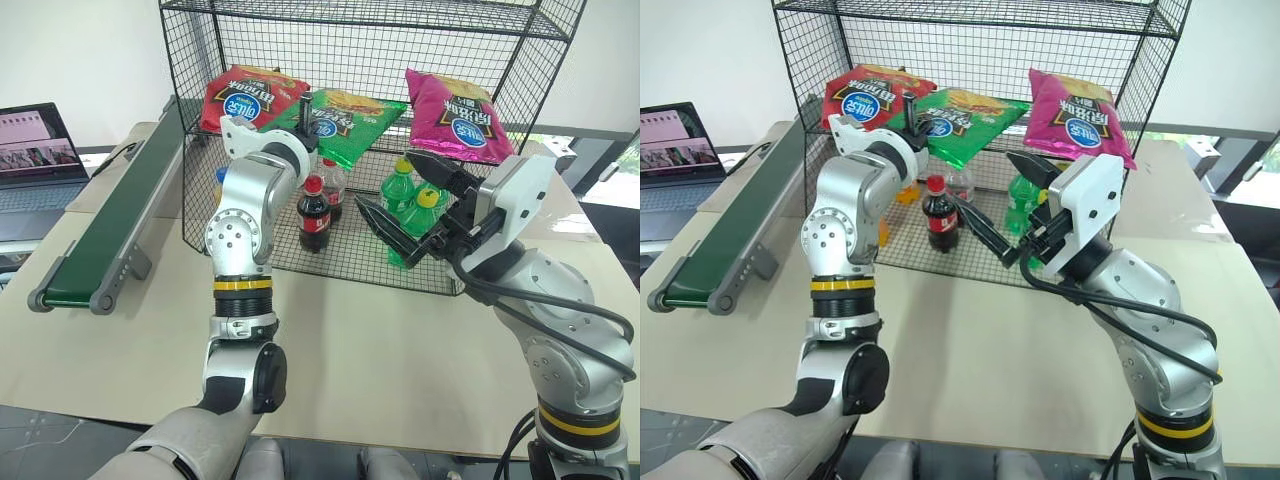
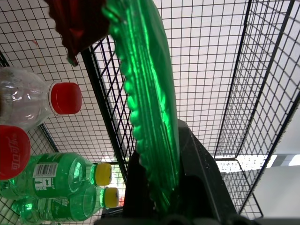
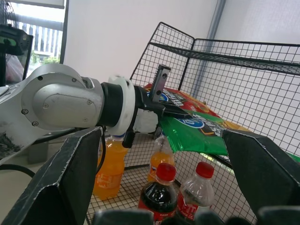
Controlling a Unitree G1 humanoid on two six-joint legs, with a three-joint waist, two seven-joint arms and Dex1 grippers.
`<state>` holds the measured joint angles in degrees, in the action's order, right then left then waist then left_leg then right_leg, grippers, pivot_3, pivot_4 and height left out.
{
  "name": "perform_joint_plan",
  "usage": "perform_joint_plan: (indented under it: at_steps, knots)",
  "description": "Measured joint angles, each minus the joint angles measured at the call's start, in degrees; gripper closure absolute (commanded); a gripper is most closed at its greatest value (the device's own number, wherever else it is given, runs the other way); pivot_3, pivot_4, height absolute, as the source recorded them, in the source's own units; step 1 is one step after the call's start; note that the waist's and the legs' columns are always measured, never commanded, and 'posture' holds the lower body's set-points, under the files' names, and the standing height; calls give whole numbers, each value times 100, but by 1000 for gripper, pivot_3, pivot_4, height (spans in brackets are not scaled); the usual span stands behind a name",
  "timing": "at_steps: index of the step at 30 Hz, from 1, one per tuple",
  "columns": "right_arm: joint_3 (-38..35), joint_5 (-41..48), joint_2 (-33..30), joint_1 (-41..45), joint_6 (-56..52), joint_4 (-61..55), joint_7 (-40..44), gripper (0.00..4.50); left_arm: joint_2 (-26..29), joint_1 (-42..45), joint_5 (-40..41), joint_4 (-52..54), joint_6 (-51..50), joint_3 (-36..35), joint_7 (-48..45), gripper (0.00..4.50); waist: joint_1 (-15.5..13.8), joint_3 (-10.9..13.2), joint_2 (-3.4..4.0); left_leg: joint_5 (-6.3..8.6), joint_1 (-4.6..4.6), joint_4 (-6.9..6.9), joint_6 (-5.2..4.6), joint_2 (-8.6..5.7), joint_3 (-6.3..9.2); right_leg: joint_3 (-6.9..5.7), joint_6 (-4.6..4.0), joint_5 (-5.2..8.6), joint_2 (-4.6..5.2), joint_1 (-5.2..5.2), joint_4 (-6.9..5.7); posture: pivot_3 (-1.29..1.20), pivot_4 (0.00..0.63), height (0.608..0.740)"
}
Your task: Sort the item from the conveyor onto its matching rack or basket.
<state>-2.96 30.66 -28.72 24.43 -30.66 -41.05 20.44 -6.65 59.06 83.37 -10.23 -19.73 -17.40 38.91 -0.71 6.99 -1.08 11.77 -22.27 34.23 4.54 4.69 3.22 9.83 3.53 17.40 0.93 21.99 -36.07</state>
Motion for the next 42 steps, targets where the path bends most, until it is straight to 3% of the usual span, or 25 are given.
perform_joint_plan:
  at_steps: [13, 16, 22, 25, 31, 42]
  knots:
    - [1, -23, 3, -7, -4, -55, -82, 0, -13, 117, -368, -280, 226, 80, -307, 4450, -7, 1, -1, 0, -4, 0, 0, 0, 0, 0, 0, 0, 0, 2, 0, 0, 150, 740]
    - [1, -23, 3, -7, -7, -56, -89, 0, -19, 155, -370, -298, 224, 102, -382, 3666, -1, 1, -1, 0, -4, 1, 0, 0, 0, 0, 0, 0, 0, 2, 1, 0, 150, 740]
    - [1, -22, 3, -5, -8, -51, -86, 0, -20, 153, -321, -150, 181, 158, -381, 1048, -1, 1, -1, 0, -4, 1, 0, 0, 0, 1, 0, 0, 0, 2, 0, 0, 150, 740]
    - [1, -22, 3, -3, -8, -31, -71, 0, -19, 135, -184, 86, -42, 223, -350, 83, -5, 1, -1, 0, -4, 1, 0, 0, 0, 1, 0, 0, 0, 2, -1, 0, 150, 740]
    - [12, -22, 13, 18, -5, 142, 27, 0, 1, -52, 347, 710, -805, 510, -236, 83, 1, 0, 0, 0, -1, 2, -1, 0, 0, 2, 0, 0, 0, 1, -3, 0, 150, 740]
    - [59, -29, 125, 185, 39, 424, 271, 0, 355, -759, 685, 956, -1332, 321, -90, 83, -4, 0, 1, 0, -3, 13, 0, 0, 0, 3, 0, 0, 0, 1, -9, 0, 150, 740]
